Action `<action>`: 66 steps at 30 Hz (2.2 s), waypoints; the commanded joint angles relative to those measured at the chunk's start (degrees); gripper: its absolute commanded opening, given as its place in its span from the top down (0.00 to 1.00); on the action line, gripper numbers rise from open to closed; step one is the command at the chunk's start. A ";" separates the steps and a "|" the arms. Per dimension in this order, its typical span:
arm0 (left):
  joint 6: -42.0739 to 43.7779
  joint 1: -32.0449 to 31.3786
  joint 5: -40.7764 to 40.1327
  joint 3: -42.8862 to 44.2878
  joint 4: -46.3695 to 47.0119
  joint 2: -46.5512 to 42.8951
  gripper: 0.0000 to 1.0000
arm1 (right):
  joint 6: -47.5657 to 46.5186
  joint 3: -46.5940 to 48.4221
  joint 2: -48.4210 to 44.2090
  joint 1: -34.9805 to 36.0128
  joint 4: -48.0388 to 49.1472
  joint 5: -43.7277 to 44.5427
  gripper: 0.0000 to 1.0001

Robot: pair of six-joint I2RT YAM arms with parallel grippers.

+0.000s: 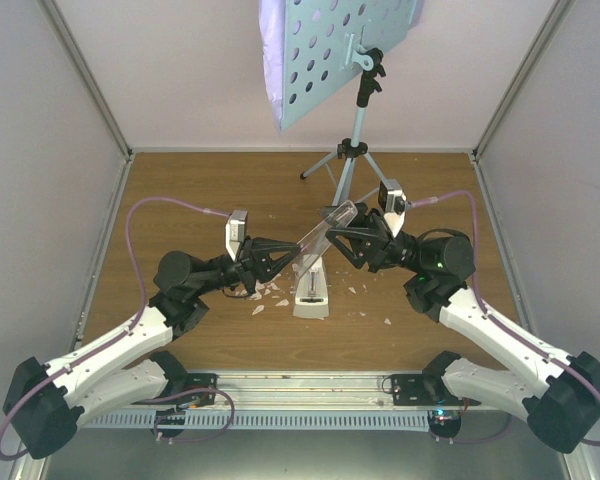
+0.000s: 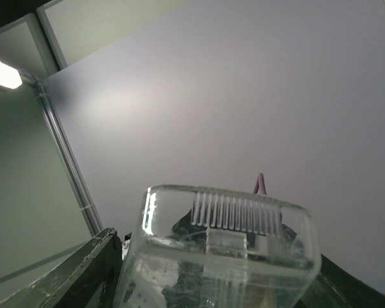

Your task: Pack up the instrument practice props

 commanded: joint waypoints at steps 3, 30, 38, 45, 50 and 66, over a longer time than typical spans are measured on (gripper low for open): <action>0.29 0.30 -1.31 -0.61 1.80 -0.37 0.97 | -3.15 0.85 -0.69 0.72 -0.07 0.48 0.53; 6.88 -4.70 -14.92 -22.64 -24.07 -5.51 0.07 | -31.39 -11.25 -21.10 4.43 -53.12 25.93 0.55; 8.65 -6.56 -13.47 -22.68 -12.96 9.16 0.05 | -34.61 -13.53 -18.37 11.58 -52.53 35.12 0.54; 12.85 -8.69 -19.16 -13.98 -10.93 22.62 0.06 | -34.93 -16.65 -16.92 15.05 -48.00 42.63 0.52; 12.14 -10.14 -25.91 -13.09 -12.78 25.62 0.08 | -35.42 -17.20 -17.46 15.09 -47.76 44.53 0.51; 14.32 -16.52 -25.53 -7.56 -5.96 32.71 0.08 | -36.74 -19.26 -17.87 15.09 -47.46 48.24 0.49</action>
